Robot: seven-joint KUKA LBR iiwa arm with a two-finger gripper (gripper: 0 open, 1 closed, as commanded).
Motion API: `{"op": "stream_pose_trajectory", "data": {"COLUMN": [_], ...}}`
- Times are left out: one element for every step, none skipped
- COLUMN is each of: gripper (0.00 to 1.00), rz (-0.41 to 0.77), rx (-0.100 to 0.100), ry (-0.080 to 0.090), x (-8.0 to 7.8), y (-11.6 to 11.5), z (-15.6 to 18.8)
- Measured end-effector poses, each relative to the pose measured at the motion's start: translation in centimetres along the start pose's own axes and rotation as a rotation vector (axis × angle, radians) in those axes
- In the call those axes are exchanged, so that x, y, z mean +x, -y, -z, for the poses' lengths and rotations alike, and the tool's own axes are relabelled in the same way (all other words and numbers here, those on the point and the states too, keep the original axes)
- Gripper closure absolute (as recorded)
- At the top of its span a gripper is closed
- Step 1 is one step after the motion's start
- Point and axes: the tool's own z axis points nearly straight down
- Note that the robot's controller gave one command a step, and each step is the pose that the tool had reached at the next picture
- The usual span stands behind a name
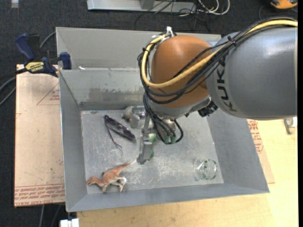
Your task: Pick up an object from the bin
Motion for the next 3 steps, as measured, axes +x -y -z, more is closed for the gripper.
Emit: {"op": "stream_pose_trajectory", "data": {"gripper": [0.0,0.0,0.0], "rz": [-0.004,-0.042,-0.052], "rx": [-0.001,-0.003,-0.005], "ry": [0.008,0.008,0.013], "x": [-0.2,-2.0,-6.0], "y": [0.1,-0.1,-2.6], "z": [0.5,-8.4,-10.4]}}
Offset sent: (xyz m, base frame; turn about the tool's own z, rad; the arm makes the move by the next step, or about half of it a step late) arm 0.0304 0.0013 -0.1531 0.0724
